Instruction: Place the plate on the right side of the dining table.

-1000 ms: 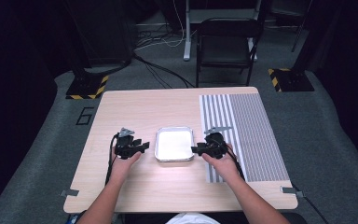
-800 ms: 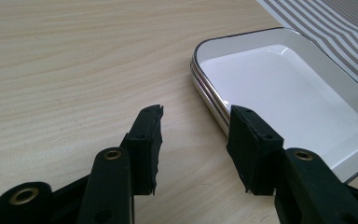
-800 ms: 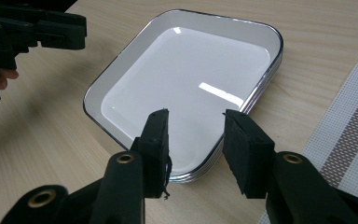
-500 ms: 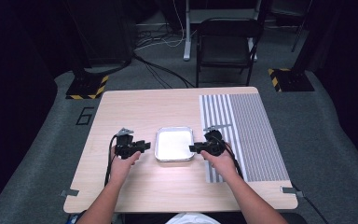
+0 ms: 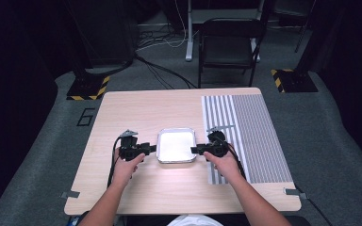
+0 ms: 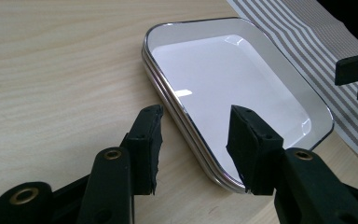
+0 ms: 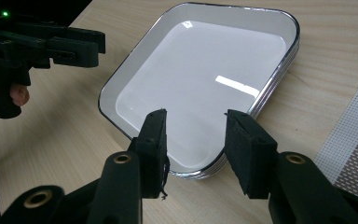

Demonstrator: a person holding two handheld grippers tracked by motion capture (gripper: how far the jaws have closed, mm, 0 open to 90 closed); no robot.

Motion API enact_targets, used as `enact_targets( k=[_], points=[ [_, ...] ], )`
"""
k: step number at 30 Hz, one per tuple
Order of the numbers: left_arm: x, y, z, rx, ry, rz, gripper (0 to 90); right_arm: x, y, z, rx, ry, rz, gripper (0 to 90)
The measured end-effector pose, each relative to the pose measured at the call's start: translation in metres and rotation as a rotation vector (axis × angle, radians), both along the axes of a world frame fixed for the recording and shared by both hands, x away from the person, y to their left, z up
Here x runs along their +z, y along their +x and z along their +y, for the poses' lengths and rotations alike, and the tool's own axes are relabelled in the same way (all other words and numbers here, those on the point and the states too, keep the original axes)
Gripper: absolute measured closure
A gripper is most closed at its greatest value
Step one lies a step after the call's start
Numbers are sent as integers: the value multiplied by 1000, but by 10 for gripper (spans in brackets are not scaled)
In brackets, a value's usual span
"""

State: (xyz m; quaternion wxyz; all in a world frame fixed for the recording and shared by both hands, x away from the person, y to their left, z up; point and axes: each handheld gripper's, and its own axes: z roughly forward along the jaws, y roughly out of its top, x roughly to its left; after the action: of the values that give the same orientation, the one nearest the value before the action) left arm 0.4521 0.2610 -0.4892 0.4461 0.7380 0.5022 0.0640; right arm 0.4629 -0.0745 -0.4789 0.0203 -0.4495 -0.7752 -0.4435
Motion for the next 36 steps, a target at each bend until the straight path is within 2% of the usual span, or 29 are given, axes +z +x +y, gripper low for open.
enact_targets(
  k=[1,3,7,9,12,13,15,17,19,20,21,23,27,31,36],
  points=[
    [0,0,0,0,0,0,548,0,0,0,0,0,0,581],
    [-1,0,-1,-3,-28,27,550,0,-1,1,-1,-8,2,563],
    [-1,0,-2,-1,-43,33,582,1,-3,1,-4,-1,7,580],
    [-1,0,-2,1,-62,44,614,1,-4,0,-27,0,34,602],
    [-2,0,-3,7,-67,54,646,1,-6,-2,-76,1,41,656],
    [-2,0,-3,7,-67,54,653,1,-6,-2,-76,1,41,656],
    [-3,1,-3,19,-101,87,670,0,-6,-5,-95,32,47,672],
    [-4,1,-3,21,-103,96,677,-1,-6,-6,-108,60,63,678],
    [-4,1,-3,33,-114,112,684,-5,-5,-9,-112,99,98,683],
    [-4,1,-3,33,-114,112,688,-5,-5,-9,-112,99,98,683],
    [-5,2,-3,37,-121,120,693,-8,-4,-11,-123,130,126,694],
    [-6,3,-3,37,-112,120,702,-11,-3,-12,-133,144,149,698],
    [-9,4,-3,36,-141,149,709,-16,0,-13,-128,181,193,702],
    [-10,5,-3,26,-155,154,715,-18,2,-13,-134,188,203,703],
    [-12,5,-5,22,-149,160,715,-21,3,-12,-129,185,222,701]
  ],
)
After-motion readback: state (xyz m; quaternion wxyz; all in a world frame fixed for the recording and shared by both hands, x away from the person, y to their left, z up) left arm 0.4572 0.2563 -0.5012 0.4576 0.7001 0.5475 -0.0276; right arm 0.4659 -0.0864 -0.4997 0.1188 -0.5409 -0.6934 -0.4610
